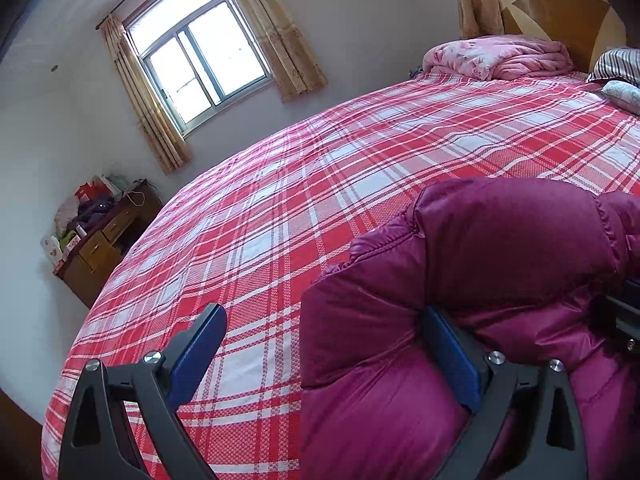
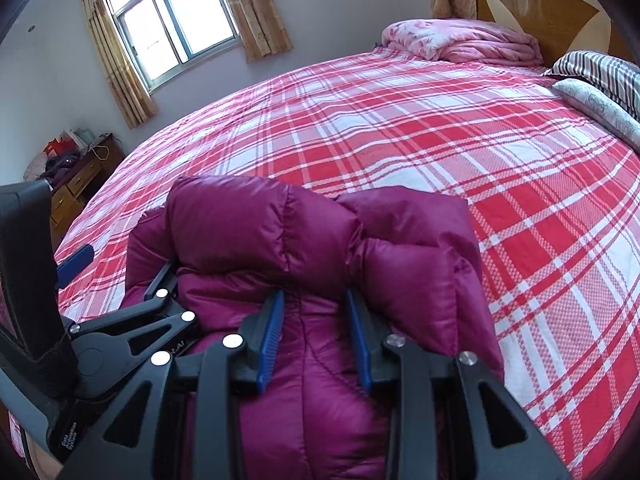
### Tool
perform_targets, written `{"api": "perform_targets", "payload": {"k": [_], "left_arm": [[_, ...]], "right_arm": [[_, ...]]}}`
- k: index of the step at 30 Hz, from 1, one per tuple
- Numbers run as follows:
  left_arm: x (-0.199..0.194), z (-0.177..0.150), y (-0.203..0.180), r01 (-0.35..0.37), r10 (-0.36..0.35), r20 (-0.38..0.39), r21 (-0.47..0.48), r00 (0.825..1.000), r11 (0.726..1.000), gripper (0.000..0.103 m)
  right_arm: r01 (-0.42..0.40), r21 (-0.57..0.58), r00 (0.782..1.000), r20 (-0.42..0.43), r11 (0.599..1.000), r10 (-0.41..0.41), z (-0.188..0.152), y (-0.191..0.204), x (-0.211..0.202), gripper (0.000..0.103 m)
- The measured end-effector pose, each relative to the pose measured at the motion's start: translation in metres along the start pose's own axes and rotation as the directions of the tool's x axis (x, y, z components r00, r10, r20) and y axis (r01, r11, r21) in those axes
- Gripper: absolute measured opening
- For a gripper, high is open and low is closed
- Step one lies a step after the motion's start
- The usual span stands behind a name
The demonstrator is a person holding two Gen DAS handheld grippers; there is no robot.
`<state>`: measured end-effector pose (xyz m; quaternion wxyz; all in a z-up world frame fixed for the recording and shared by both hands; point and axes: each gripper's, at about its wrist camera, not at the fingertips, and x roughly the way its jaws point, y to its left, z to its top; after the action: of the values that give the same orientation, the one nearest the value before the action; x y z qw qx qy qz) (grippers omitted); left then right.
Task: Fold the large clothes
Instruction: 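Grasp the folded magenta jacket bundle with the right tool while the left tool grips it too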
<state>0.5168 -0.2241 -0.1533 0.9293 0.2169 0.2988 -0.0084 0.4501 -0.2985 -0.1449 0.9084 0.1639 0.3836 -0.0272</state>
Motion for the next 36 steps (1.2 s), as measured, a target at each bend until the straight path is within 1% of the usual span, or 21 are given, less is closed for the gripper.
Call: {"api": "perform_targets", "payload": {"k": [12, 36], "left_arm": [[0.003, 0.000, 0.000, 0.014, -0.014, -0.010, -0.004, 1.000, 1.000, 0.098], [0.008, -0.002, -0.003, 0.013, -0.013, -0.023, 0.008, 1.000, 1.000, 0.098]], "right_arm": [[0.018, -0.011, 1.000, -0.012, 1.000, -0.018, -0.001, 0.003, 0.004, 0.034], [0.039, -0.023, 0.999, -0.033, 0.999, -0.040, -0.001, 0.006, 0.011, 0.036]]}}
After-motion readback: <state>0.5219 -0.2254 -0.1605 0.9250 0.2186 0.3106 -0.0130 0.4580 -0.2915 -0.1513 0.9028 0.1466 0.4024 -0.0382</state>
